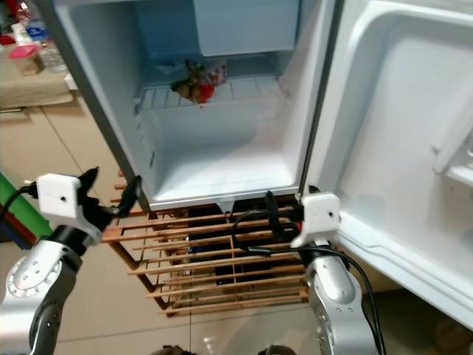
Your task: Restocking fridge
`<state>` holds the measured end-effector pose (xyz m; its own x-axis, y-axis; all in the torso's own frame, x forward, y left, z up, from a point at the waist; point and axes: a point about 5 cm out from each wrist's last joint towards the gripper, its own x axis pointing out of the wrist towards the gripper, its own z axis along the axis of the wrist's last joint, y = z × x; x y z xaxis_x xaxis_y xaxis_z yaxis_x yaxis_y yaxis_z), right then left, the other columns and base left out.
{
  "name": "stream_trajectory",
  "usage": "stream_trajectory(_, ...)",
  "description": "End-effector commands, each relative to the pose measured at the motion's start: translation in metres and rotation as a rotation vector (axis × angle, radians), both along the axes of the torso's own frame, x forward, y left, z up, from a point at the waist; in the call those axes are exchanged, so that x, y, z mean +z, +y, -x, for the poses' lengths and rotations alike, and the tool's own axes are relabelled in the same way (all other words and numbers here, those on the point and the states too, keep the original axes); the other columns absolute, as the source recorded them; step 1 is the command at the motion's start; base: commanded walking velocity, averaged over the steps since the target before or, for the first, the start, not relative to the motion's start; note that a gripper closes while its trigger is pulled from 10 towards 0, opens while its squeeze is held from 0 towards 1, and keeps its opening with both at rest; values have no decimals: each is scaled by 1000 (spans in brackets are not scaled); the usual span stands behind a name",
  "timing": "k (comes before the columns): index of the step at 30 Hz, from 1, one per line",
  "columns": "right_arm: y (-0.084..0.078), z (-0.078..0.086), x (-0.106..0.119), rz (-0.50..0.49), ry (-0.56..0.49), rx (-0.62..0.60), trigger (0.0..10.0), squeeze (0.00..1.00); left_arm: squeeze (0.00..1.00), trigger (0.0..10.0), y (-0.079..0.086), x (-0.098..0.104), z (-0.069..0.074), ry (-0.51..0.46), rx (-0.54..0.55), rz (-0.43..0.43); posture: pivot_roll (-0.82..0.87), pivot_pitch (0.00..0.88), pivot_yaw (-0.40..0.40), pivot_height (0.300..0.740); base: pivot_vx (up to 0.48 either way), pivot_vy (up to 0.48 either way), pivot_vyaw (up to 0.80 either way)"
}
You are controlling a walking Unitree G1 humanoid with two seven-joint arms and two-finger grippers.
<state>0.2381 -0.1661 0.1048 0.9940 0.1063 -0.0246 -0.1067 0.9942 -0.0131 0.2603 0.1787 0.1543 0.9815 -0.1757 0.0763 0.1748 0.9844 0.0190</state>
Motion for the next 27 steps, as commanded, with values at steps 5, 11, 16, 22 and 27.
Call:
stream_trajectory(5, -1, -21, 13, -4, -63, -13, 10000, 0, 0, 10000, -11, -6, -8, 27, -18, 26, -124, 0, 112, 740, 0, 0, 0)
stream_trajectory(11, 0, -21, 12, -8, -56, -8, 10000, 0, 0, 10000, -14, -6, -13, 30, -13, 34, -132, 0, 106, 740, 0, 0, 0)
stream_trajectory(16, 0, -20, 9, -10, -46, -4, 10000, 0, 0, 10000, -17, -5, -15, 26, -8, 39, -136, 0, 104, 740, -216, 0, 0)
stream_trajectory(22, 1, -23, 9, -6, -46, 3, 10000, 0, 0, 10000, -21, -3, -22, 16, -19, 35, -148, 0, 108, 740, -281, 0, 0)
stream_trajectory(27, 2, -22, 8, -3, -42, 7, 10000, 0, 0, 10000, -25, -2, -25, 9, -29, 34, -154, 0, 113, 740, -316, 0, 0)
